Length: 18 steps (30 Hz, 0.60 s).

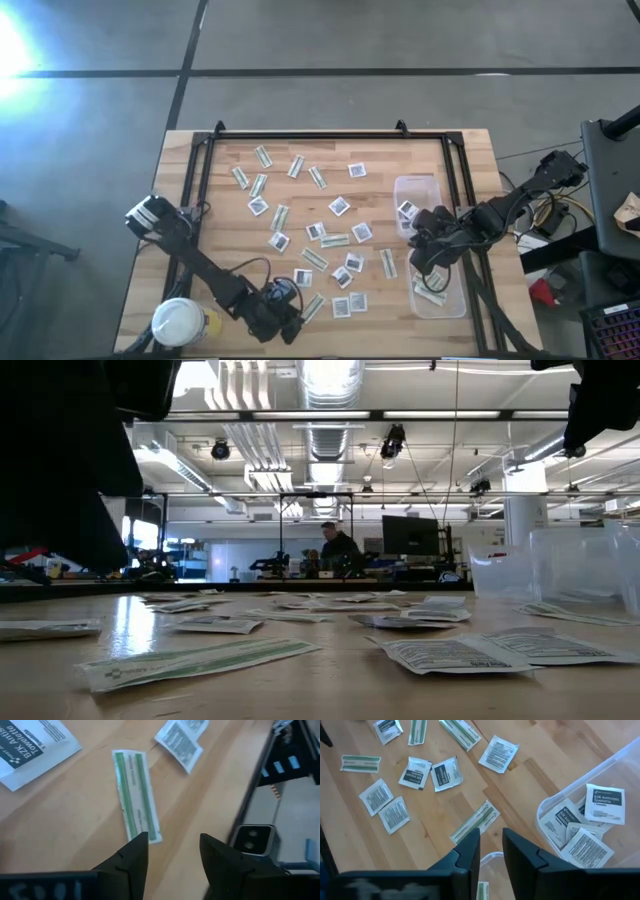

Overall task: Pick & Place First Aid Supplies
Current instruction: Put the bandage pack into the bottom bin

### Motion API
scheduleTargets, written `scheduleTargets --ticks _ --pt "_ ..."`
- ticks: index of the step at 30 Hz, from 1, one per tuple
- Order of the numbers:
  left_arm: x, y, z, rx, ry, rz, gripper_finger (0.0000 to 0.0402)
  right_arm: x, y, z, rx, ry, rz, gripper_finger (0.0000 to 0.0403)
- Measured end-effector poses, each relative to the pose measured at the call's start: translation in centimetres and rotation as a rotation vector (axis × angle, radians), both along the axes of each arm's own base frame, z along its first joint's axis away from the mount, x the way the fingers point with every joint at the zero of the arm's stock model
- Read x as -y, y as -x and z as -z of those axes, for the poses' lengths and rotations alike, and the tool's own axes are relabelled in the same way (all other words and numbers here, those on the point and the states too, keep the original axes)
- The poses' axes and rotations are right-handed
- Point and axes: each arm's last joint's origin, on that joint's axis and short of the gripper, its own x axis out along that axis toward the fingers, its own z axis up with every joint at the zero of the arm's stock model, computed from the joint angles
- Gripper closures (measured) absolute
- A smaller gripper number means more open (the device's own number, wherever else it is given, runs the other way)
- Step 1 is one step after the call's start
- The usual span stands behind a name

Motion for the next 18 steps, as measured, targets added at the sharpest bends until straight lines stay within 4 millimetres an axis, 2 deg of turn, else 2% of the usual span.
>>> scheduleTargets --ticks 8,18 --pt "0.4 -0.4 2.0 -0.033 -0.082 0.041 0.0232 0.0 0.0 0.0 -0.002 0.008 -0.013 0.0317" --pt "0.5 -0.4 3.4 -0.045 -0.160 0.066 0.0232 0.0 -0.1 0.0 0.007 0.003 -0.013 0.0335"
